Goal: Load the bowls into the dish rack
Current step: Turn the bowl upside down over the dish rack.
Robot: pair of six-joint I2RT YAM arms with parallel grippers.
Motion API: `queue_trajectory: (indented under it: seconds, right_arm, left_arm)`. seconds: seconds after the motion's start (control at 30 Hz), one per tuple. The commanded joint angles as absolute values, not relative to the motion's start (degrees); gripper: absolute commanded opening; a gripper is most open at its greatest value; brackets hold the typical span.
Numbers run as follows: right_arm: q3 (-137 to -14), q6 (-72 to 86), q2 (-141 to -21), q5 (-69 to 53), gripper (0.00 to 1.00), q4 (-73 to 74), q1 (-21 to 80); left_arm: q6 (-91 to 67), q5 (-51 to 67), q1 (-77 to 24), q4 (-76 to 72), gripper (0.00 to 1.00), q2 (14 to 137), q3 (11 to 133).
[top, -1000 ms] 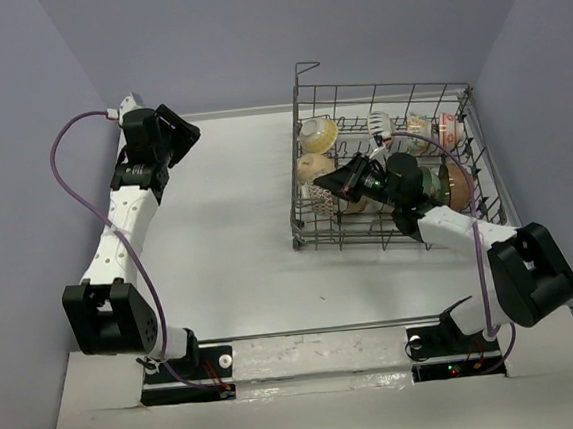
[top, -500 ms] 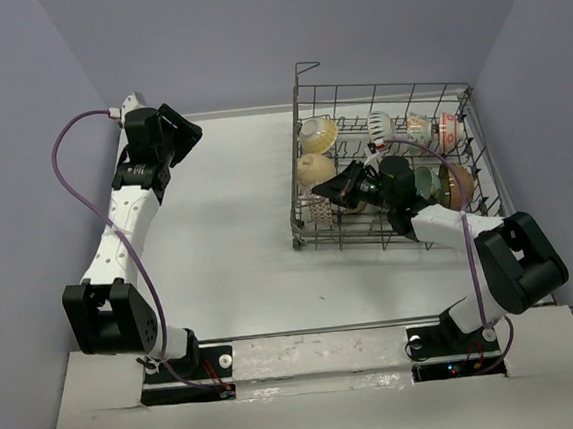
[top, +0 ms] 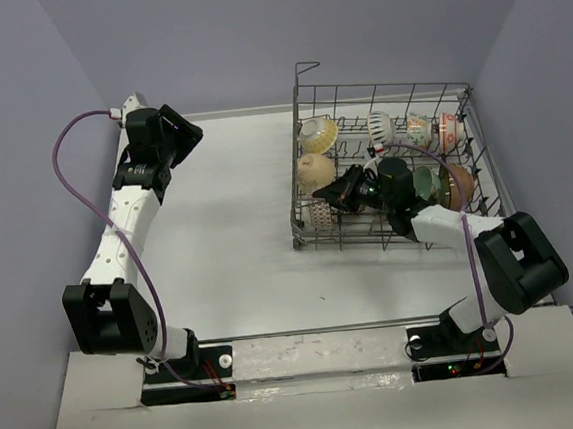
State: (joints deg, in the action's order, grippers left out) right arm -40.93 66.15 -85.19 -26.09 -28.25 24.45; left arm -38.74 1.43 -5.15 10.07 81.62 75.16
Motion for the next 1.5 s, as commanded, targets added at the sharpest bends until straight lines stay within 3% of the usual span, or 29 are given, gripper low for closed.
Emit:
queue_trajectory:
  seconds: [0.0,1.47]
  right_arm:
    - [-42.7,61.7,-82.9,-21.8,0.05,-23.9,24.2]
    - [-44.3,46.6,-79.8,-6.9,0.28,-2.7,24.2]
  left_arm:
    - [-37.7,1.2,-5.4,9.0,0.68,80.9,78.0]
    - [-37.4,2.1,-5.4,8.5,0.68,80.6,77.7]
